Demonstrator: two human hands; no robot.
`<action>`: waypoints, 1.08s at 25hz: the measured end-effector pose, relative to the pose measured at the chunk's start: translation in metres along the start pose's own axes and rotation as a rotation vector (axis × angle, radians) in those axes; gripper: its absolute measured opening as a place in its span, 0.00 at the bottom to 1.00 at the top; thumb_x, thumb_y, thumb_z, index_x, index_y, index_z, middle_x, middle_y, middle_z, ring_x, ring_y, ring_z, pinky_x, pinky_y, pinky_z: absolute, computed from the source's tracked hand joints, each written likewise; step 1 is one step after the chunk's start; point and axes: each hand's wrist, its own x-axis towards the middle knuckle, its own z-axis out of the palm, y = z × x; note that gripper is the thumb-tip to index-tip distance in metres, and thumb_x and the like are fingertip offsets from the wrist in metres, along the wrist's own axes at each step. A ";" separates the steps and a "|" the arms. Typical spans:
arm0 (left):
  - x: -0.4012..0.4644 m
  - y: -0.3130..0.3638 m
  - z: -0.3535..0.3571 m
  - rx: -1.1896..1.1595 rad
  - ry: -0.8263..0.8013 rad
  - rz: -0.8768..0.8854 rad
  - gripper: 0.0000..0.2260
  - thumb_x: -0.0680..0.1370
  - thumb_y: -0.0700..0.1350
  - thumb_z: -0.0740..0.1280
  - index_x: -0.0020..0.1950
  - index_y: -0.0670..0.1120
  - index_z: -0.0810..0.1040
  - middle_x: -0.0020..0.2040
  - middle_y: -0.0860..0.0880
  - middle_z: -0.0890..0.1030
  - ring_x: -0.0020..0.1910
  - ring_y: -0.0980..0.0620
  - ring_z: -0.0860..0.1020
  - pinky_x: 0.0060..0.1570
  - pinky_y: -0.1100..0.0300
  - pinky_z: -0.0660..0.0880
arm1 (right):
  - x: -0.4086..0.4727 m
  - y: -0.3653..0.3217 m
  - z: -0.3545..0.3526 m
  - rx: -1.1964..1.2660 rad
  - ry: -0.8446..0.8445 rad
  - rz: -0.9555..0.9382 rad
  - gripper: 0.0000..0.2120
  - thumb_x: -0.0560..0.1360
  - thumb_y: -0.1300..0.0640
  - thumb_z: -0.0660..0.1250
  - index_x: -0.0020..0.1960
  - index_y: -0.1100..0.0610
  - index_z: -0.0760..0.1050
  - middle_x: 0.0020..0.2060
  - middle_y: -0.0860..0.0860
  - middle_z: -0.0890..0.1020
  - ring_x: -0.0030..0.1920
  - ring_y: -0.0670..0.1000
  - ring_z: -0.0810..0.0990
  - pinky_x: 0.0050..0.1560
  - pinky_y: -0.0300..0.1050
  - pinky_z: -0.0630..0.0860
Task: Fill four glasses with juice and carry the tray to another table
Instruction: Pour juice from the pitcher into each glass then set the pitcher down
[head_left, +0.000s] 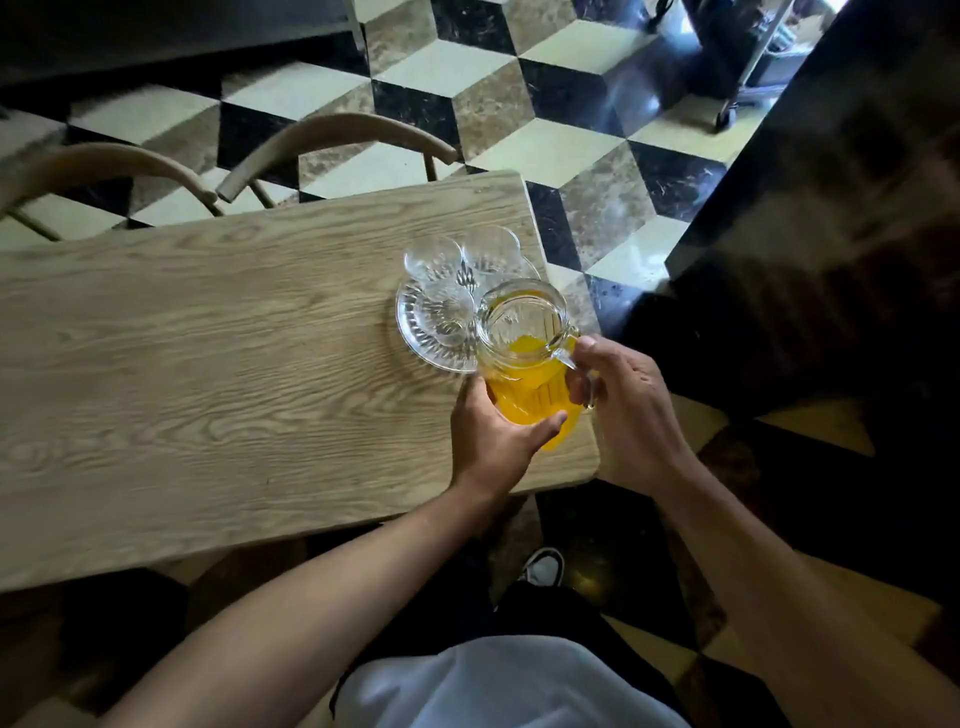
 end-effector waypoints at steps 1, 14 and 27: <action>0.001 0.003 0.012 -0.015 0.003 -0.004 0.37 0.59 0.61 0.83 0.63 0.49 0.77 0.56 0.50 0.84 0.56 0.51 0.83 0.58 0.51 0.80 | 0.003 -0.002 -0.008 0.000 0.019 0.008 0.15 0.76 0.53 0.63 0.31 0.52 0.72 0.26 0.49 0.71 0.33 0.50 0.66 0.38 0.46 0.62; 0.054 0.004 0.067 -0.139 -0.391 -0.015 0.38 0.64 0.61 0.83 0.69 0.51 0.74 0.63 0.53 0.82 0.63 0.57 0.79 0.63 0.65 0.76 | 0.065 -0.004 -0.061 -0.196 0.096 0.003 0.22 0.80 0.54 0.62 0.32 0.67 0.67 0.29 0.54 0.68 0.32 0.51 0.66 0.36 0.48 0.62; 0.083 -0.010 0.072 -0.373 -0.545 -0.226 0.29 0.69 0.52 0.83 0.67 0.53 0.77 0.64 0.55 0.84 0.66 0.60 0.80 0.68 0.60 0.74 | 0.114 -0.015 -0.051 -0.471 -0.002 0.018 0.20 0.81 0.60 0.66 0.31 0.59 0.67 0.27 0.51 0.65 0.28 0.44 0.63 0.28 0.38 0.59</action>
